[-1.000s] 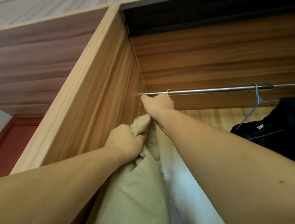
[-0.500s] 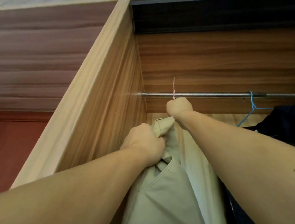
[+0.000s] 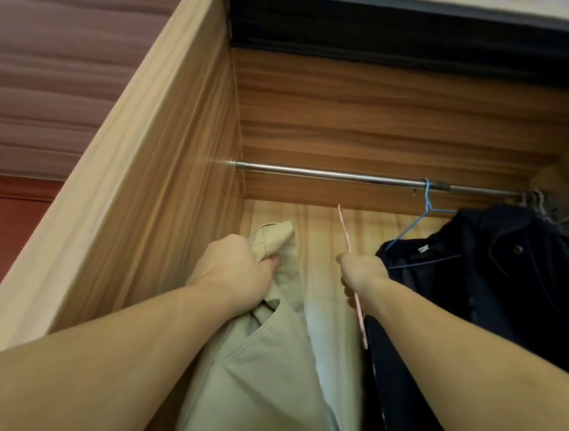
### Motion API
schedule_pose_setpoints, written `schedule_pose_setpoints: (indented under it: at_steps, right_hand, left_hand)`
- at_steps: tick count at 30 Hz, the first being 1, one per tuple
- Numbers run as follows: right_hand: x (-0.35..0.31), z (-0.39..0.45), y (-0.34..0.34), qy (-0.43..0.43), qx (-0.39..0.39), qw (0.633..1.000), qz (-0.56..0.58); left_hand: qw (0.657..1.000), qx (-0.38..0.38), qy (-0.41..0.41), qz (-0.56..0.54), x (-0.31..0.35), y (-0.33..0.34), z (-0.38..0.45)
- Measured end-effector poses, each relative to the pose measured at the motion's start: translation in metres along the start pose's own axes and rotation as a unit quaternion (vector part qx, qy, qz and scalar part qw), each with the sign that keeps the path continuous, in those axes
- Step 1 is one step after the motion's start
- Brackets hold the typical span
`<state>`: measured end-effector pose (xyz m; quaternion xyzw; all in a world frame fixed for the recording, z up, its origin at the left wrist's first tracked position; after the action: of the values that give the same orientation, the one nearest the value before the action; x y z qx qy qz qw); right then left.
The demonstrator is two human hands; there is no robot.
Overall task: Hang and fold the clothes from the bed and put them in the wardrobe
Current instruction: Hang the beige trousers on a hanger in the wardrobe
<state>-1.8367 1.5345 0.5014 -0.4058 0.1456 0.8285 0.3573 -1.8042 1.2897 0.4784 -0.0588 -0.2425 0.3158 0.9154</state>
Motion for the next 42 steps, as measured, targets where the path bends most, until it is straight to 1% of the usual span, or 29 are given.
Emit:
schedule_pose_setpoints:
  at_steps: [3,5,10,13,16,18,21,23,25,27,30,34,39,42]
  right_hand:
    - [0.027,-0.013,-0.02,-0.004,0.009,1.0,-0.01]
    - [0.041,-0.024,-0.036,0.013,-0.008,1.0,-0.015]
    - [0.044,-0.057,-0.087,0.018,0.013,0.999,-0.034]
    - [0.048,-0.086,-0.109,0.035,-0.025,0.995,-0.089]
    - [0.039,-0.113,-0.133,0.023,-0.057,0.994,-0.094]
    - [0.023,-0.129,-0.151,-0.003,-0.057,0.996,-0.063]
    - [0.0,-0.157,-0.184,-0.024,-0.044,0.998,0.048]
    - [-0.008,-0.179,-0.208,-0.008,-0.046,0.988,0.148]
    - [-0.014,-0.204,-0.232,0.018,-0.066,0.969,0.237]
    - [-0.017,-0.228,-0.259,0.038,-0.084,0.955,0.283]
    - [-0.021,-0.257,-0.301,0.049,-0.084,0.949,0.299]
    - [-0.031,-0.277,-0.343,0.051,-0.042,0.952,0.297]
    - [-0.033,-0.292,-0.361,0.047,-0.008,0.959,0.281]
    - [-0.029,-0.298,-0.366,0.051,0.026,0.962,0.267]
  left_hand:
    - [0.999,-0.021,0.002,-0.024,-0.001,0.003,-0.01]
    - [0.998,-0.04,0.007,-0.041,-0.002,0.008,-0.018]
    - [0.993,-0.079,0.028,-0.084,0.005,0.016,-0.046]
    - [0.984,-0.118,0.022,-0.128,0.003,0.018,-0.074]
    - [0.975,-0.153,0.003,-0.164,0.005,0.01,-0.103]
    - [0.972,-0.15,-0.022,-0.177,0.014,-0.001,-0.118]
    - [0.961,-0.139,-0.066,-0.231,0.038,-0.015,-0.144]
    - [0.956,-0.139,-0.088,-0.244,0.061,-0.021,-0.167]
    - [0.956,-0.143,-0.105,-0.234,0.087,-0.024,-0.192]
    - [0.955,-0.157,-0.122,-0.219,0.112,-0.022,-0.216]
    - [0.954,-0.185,-0.146,-0.187,0.141,-0.017,-0.246]
    - [0.953,-0.206,-0.164,-0.151,0.162,-0.009,-0.277]
    - [0.941,-0.252,-0.18,-0.136,0.18,0.011,-0.306]
    - [0.929,-0.271,-0.196,-0.158,0.183,0.019,-0.322]
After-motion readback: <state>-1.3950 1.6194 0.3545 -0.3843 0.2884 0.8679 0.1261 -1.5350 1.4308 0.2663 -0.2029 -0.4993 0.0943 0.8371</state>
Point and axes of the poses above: each hand's wrist, its own z-axis towards the middle knuckle, its own y-axis out of the palm, x = y × z, the point moved 7 cm from there along z, towards the middle knuckle, and after that the axes turned 2 degrees about -z, right-handed, at the moved point
